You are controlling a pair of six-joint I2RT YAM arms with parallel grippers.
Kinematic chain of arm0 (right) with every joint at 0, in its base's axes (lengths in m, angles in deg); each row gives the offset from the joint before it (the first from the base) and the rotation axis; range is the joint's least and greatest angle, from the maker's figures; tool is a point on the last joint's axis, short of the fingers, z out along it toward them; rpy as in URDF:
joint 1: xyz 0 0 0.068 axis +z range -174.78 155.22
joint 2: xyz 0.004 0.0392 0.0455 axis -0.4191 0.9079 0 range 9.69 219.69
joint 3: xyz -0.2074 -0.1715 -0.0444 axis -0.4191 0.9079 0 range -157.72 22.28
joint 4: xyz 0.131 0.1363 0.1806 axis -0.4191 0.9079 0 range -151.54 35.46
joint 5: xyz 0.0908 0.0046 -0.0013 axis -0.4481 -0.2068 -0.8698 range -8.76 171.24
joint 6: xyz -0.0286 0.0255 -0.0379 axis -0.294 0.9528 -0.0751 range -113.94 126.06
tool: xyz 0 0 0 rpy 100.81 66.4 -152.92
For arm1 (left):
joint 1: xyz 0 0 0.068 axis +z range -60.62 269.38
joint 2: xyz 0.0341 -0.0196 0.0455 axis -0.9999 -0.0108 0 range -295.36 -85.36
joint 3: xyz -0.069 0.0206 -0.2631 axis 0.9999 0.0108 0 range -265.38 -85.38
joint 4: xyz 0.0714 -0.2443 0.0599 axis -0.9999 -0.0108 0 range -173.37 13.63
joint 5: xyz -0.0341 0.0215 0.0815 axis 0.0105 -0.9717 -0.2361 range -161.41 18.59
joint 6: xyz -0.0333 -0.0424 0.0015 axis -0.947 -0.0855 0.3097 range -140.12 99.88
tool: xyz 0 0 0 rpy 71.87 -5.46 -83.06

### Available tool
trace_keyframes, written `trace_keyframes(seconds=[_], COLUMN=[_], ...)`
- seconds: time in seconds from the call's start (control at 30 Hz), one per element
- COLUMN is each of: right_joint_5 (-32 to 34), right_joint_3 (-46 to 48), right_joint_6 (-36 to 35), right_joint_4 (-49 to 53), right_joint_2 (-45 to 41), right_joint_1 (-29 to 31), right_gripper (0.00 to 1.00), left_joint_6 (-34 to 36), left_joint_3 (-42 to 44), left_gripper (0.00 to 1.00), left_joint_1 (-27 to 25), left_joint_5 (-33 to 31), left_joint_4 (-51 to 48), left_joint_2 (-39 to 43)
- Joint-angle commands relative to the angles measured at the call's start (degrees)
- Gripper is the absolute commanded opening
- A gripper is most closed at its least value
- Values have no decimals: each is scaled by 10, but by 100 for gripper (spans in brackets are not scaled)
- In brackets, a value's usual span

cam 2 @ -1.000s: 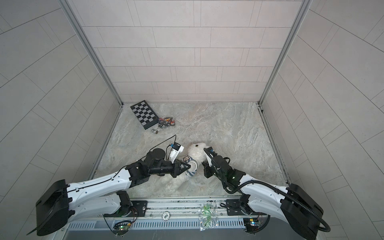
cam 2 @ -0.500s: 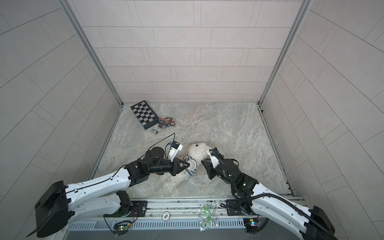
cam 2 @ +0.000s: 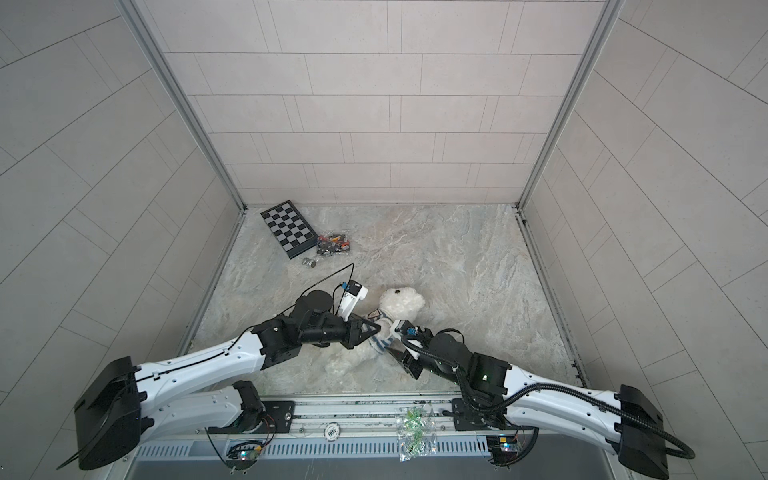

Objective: Dress the teddy bear

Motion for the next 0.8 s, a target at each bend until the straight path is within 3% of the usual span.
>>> trace_keyframes(seconds=[0.0,0.3,0.53,0.77], right_joint_5=[51,98,104,114], right_joint_3=[-27,-50,-65,-74], right_joint_6=[-40,-52,-58,-58], right_joint_4=[-61,-86,-78,-63], right_joint_2=[21,92,127,127], right_joint_1=[13,27,27,27], right_gripper=[53,51,38,4], left_joint_6=[-5,-12,-19,-21], left_joint_3=[-19,-22,-21,-16], left_gripper=[0,0,0,0], left_joint_1=[3,3,3,3], left_joint_5=[-3,4,9,11], left_joint_4=[9,18,27,31], left_joint_2=[-5,-16,-12,-5])
